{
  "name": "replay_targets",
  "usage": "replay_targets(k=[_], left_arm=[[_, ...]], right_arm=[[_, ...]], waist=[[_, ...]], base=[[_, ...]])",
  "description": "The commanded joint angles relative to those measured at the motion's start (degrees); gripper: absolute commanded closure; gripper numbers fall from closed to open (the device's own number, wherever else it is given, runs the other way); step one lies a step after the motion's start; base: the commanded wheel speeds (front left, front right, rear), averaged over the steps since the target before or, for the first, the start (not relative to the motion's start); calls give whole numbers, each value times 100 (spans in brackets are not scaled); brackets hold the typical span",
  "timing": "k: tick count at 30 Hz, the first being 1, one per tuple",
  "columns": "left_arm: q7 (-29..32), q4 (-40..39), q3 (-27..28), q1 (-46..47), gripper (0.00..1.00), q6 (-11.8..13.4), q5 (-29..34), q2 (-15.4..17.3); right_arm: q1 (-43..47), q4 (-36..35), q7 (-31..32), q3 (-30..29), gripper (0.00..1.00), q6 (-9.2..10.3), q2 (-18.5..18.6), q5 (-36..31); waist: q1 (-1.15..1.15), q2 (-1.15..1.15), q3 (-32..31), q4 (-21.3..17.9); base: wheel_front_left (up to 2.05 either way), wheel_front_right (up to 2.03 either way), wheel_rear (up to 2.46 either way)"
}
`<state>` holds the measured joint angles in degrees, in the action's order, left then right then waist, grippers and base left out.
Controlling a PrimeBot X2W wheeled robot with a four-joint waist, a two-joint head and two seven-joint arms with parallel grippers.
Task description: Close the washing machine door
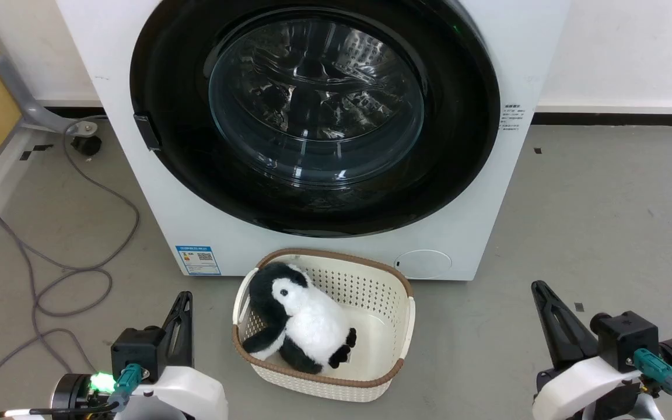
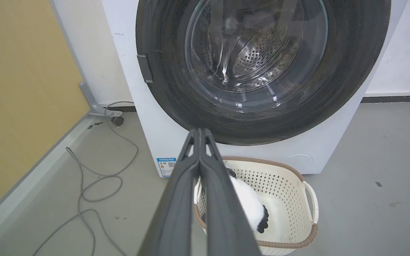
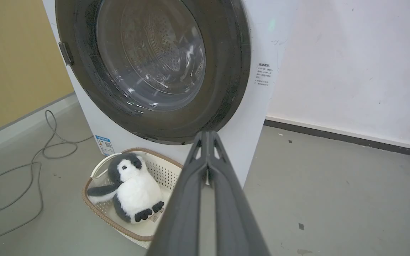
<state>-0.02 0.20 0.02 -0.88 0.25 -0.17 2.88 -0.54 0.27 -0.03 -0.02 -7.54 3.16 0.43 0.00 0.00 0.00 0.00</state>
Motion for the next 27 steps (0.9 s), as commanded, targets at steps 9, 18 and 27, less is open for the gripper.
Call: replay_targets(k=[9,18,27], left_arm=[[2,-20,-2,88,100,-25,17,-1],[2,-20,-2,88,100,-25,17,-1],[2,-20,-2,88,100,-25,17,-1]], right_arm=[[54,-27,3,2,100,5,-28,-43],[54,-27,3,2,100,5,-28,-43],[54,-27,3,2,100,5,-28,-43]], waist=[[0,0,0,0],[0,0,0,0],[0,0,0,0]], base=[[0,0,0],[0,0,0],[0,0,0]])
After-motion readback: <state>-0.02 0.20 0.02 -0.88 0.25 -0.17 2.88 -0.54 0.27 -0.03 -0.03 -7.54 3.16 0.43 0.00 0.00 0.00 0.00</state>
